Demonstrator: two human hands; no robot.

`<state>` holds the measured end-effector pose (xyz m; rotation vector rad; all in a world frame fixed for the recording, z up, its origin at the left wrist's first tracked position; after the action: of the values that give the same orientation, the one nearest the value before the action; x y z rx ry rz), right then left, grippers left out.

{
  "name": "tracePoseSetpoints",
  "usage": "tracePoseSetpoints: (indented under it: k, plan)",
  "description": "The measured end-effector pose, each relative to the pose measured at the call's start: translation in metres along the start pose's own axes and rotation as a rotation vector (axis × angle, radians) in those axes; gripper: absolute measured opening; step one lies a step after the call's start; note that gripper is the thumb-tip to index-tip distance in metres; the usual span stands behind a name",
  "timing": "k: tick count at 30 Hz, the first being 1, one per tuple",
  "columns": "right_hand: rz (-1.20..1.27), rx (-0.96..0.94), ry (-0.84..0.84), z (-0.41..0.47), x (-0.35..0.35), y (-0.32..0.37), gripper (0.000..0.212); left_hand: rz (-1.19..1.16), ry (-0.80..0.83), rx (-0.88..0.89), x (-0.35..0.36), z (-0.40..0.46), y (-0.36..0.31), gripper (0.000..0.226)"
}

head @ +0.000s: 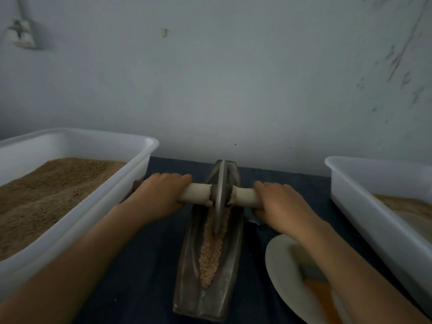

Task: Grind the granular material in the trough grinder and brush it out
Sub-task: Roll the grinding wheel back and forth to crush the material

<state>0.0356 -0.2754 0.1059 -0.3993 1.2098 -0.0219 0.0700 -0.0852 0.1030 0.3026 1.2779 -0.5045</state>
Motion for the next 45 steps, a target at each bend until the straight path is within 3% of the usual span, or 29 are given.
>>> tracePoseSetpoints:
  k: [7, 12, 17, 24, 28, 32, 40, 45]
  plan:
    - [0.205, -0.12, 0.517, -0.026, -0.015, 0.013, 0.025, -0.164, 0.473, 0.027, -0.01, -0.031, -0.015, 0.027]
    - [0.257, -0.187, 0.617, -0.039, -0.023, 0.018, 0.024, -0.179, 0.586, 0.021, -0.015, -0.039, -0.018, 0.026]
    - [0.199, -0.084, 0.462, -0.019, -0.009, 0.009, 0.022, -0.115, 0.357, -0.016, -0.006, -0.019, -0.012, 0.029]
    - [-0.014, 0.045, -0.087, 0.005, -0.001, -0.003, 0.018, 0.037, -0.128, -0.022, 0.002, 0.003, -0.002, 0.036]
    - [-0.025, 0.052, -0.106, 0.005, 0.005, -0.004, 0.022, 0.042, -0.2, -0.017, 0.0, 0.0, -0.005, 0.035]
    - [-0.016, -0.009, 0.01, 0.003, 0.002, -0.001, 0.021, 0.043, -0.063, -0.021, -0.001, -0.001, -0.005, 0.034]
    - [0.207, -0.126, 0.522, -0.028, -0.017, 0.014, 0.026, -0.172, 0.531, -0.05, -0.005, -0.032, -0.012, 0.032]
    - [0.218, -0.159, 0.548, -0.035, -0.025, 0.018, 0.027, -0.185, 0.579, -0.046, -0.005, -0.035, -0.013, 0.028]
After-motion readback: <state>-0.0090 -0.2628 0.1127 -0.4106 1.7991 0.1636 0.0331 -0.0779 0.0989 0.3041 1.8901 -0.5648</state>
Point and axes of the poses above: each hand's wrist, its own z-axis towards the middle knuckle, its own x-axis out of the palm, y = z × x, the point moved 7 cm from there along z, towards the middle knuckle, and after that the axes turned 10 degrees about -z, right-handed, at the moved point
